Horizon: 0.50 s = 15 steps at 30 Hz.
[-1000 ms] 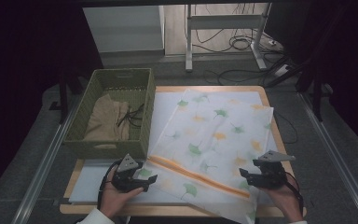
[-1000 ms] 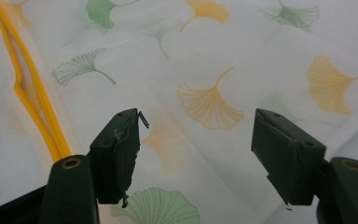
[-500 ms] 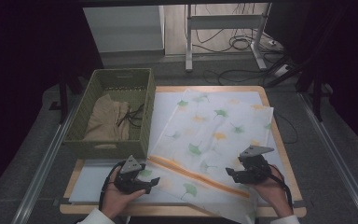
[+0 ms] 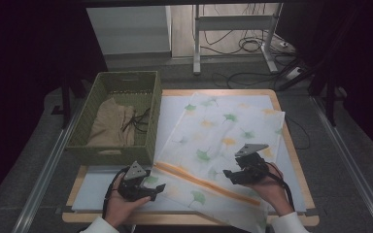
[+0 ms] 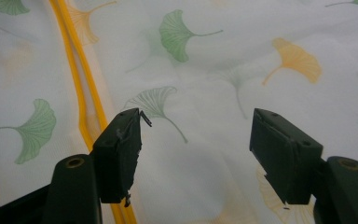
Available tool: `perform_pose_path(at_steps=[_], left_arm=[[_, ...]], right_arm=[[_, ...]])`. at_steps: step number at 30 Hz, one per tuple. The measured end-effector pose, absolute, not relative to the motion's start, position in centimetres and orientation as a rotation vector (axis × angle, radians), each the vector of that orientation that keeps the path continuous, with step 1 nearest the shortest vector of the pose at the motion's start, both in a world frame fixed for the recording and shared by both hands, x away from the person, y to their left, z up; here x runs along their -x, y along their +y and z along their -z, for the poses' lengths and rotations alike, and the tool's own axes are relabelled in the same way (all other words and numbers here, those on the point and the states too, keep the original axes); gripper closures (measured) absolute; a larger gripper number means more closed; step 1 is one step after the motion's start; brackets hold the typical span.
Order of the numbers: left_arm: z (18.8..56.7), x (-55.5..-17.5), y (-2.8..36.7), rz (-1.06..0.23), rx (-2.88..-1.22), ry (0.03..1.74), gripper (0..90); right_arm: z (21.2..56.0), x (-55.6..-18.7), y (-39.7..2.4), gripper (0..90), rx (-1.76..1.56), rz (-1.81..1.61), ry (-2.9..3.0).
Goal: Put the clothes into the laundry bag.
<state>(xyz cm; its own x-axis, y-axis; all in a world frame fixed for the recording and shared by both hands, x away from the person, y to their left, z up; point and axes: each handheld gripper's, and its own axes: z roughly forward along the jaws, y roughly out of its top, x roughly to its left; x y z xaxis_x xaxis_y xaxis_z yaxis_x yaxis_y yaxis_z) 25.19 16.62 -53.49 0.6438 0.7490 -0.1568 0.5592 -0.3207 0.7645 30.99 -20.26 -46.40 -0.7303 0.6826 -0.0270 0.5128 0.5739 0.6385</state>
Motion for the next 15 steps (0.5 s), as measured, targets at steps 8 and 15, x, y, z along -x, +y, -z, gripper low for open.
perform_pose_path(at_steps=[8, 15], left_arm=[[53.5, -25.2, 16.6, -0.288, -2.022, 1.019, 20.1], [53.5, -25.2, 16.7, -0.289, -2.021, 1.02, 20.1]], right_arm=[[46.2, -31.8, -18.0, 34.0, -0.927, -0.875, 2.591], [46.5, -32.3, -16.3, 34.3, -0.899, -0.849, 2.632]])
